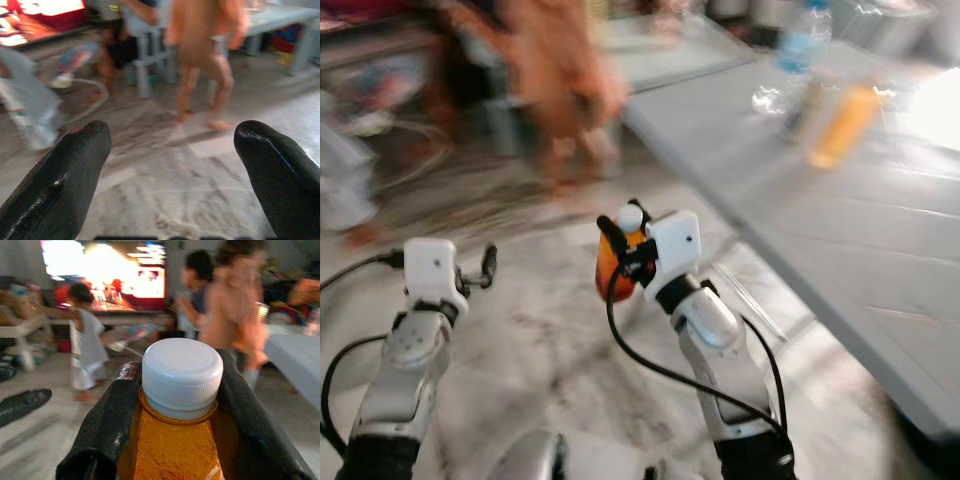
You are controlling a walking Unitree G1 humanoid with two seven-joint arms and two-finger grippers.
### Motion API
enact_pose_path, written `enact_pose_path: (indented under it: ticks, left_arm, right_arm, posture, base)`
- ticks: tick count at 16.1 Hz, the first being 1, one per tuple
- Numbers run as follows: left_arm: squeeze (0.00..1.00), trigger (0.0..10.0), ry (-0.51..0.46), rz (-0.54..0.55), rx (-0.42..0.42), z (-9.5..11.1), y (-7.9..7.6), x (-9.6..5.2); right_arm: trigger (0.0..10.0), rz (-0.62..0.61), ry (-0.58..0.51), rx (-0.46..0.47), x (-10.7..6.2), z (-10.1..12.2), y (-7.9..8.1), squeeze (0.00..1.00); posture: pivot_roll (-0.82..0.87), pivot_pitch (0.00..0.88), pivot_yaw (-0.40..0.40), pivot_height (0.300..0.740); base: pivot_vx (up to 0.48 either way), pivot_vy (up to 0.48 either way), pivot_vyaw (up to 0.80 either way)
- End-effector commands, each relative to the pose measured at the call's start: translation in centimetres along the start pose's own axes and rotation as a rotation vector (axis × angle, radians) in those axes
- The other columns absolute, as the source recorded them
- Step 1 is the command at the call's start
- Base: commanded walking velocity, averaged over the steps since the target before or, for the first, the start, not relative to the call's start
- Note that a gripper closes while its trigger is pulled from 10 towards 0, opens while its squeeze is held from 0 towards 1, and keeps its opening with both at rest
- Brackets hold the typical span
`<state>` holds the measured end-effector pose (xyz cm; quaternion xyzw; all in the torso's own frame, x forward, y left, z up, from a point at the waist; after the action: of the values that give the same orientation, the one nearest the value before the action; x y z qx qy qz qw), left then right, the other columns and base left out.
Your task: Restocking fridge
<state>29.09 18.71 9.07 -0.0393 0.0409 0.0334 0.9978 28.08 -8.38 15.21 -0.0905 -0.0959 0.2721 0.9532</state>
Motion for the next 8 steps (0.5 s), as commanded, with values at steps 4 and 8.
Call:
enact_pose_path:
  ticks: [4,8]
  left_arm:
    - [0.0,10.0,0.007,0.044,0.016,-0.3,0.7,0.1]
    - [0.0,10.0,0.019,0.068,0.027,-0.9,1.0,-0.2]
  right_arm:
    - [10.0,-0.021,-0.009,-0.041,-0.2,-0.2,-0.8,0.0]
    - [10.0,0.003,-0.004,-0.06,-0.3,-0.6,-0.5,0.0]
  posture:
    - [0.1,0.082,-0.031,0.74]
    - [0.11,0.077,-0.04,0.74]
  base:
    - [0.0,0.0,0.8]
    - [0.0,0.475,0.8]
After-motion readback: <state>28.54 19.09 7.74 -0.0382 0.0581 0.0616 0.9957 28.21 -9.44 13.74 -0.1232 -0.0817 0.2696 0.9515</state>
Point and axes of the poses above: a point about 5 cm out from each wrist's last joint towards the gripper, its own x axis pointing out of the wrist towards the gripper, its own z axis along the axis of the wrist's last joint, y = z × x, the point moved 1 cm from there along x, pointing out of the wrist towards the gripper, and after that the axes turned 12 degrees about -x, right-handed, at the moved point
